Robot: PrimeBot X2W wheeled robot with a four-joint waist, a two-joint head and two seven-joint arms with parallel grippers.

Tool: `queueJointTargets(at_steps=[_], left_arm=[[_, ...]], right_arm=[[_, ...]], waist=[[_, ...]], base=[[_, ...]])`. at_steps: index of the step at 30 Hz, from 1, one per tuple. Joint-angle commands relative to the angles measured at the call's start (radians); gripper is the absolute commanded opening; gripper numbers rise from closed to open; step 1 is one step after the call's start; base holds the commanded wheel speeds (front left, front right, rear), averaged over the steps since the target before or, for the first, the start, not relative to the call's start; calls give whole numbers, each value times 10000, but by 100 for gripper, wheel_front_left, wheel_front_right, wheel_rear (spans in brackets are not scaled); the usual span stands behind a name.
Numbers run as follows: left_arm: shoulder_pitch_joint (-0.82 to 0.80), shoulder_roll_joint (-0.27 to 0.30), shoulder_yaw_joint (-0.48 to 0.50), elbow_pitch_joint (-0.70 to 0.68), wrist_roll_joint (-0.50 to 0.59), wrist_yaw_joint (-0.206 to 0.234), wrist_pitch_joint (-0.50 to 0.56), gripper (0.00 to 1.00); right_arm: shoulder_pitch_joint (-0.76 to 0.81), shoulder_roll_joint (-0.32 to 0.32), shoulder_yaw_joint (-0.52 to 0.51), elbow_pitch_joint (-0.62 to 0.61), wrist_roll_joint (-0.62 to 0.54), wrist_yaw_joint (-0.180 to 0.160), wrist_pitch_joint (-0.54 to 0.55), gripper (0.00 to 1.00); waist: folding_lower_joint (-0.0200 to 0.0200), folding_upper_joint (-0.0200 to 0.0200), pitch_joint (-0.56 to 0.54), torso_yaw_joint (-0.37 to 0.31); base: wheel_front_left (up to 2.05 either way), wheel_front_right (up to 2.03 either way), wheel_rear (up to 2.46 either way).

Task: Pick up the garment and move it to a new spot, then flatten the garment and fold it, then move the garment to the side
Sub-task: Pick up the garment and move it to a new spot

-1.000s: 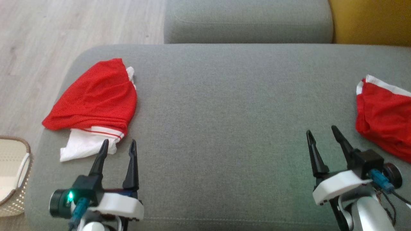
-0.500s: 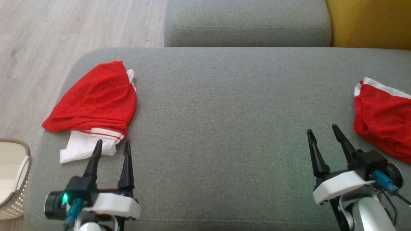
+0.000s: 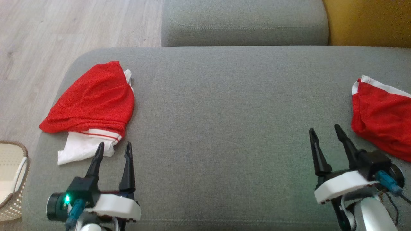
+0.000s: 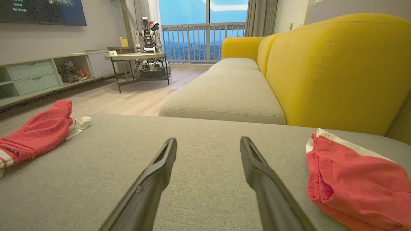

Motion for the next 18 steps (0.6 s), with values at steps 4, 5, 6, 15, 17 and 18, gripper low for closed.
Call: queueJointTargets(at_steps=[4,5,6,15,17,18], left_arm=[[-297,-32,282,-192,-38,-36,-51,100],[-297,-32,273,-174,-46,-39,-51,100],[-299,-33,263,-151,-52,-42,-51,100],[-365,-33,216,36,-44,-31,-51,100],[-379,-33,221,50,-25,-36,-51,100],[-382,-33,227,49,-13,-36,-51,100]], right_arm=[[-226,-3,86,-697,358,-4,-104,100],[-209,-3,68,-769,447,-4,-104,100],[-188,-3,51,-819,561,-4,-104,100],[-45,-3,-33,-981,851,-4,-104,100],[-7,-3,-46,-1003,831,-4,-104,100],[11,-3,-51,-1016,835,-4,-104,100]], waist=[[0,0,11,-22],[0,0,16,-30],[0,0,20,-36],[0,0,24,25],[0,0,11,131],[0,0,3,204]], base=[[0,0,0],[0,0,0],[0,0,0],[0,0,0],[0,0,0],[0,0,0]])
